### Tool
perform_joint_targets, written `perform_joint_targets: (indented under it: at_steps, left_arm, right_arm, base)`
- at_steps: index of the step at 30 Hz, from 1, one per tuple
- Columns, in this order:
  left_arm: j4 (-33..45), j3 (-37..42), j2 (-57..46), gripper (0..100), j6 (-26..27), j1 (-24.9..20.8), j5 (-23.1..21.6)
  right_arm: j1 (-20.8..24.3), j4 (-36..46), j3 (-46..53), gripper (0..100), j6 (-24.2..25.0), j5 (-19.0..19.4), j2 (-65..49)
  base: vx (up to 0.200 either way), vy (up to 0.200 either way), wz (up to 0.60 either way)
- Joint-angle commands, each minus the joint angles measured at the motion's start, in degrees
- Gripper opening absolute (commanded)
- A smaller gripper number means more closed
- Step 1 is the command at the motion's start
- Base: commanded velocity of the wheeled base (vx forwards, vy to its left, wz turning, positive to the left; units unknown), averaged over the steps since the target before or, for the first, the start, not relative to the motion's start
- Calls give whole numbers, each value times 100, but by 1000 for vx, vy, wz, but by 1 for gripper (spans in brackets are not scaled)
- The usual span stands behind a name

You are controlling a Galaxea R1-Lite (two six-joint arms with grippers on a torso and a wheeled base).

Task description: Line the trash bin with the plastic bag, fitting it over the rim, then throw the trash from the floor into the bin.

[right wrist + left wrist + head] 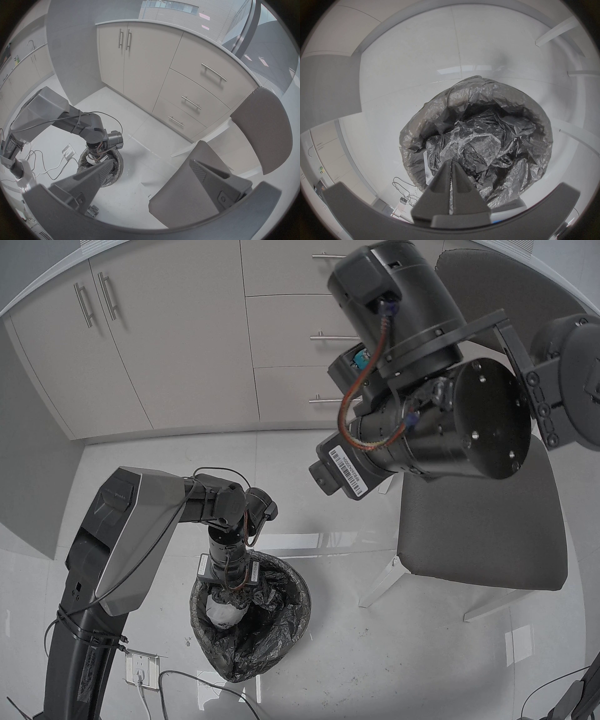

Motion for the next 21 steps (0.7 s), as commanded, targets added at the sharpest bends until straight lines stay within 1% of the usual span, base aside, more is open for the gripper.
perform_joint_targets:
  at_steps: [1, 8, 15, 21]
  left_arm:
    - [-90, 1, 211, 0, -26, -7, -3]
    - [-204, 1, 431, 0, -78, -51, -3]
    - [-468, 1, 642, 0, -412, -121, -11]
    - [-864, 1, 958, 0, -491, -209, 6]
  right_arm:
    - [1, -10, 1, 100, -3, 34, 128]
    - [-17, -344, 1, 100, -3, 78, 269]
    - [-25, -361, 1, 100, -3, 87, 269]
    - [-25, -370, 1, 100, 14, 298, 260]
  base:
    - [0, 0, 0]
    - [0, 0, 0]
    - [0, 0, 0]
    - [0, 0, 0]
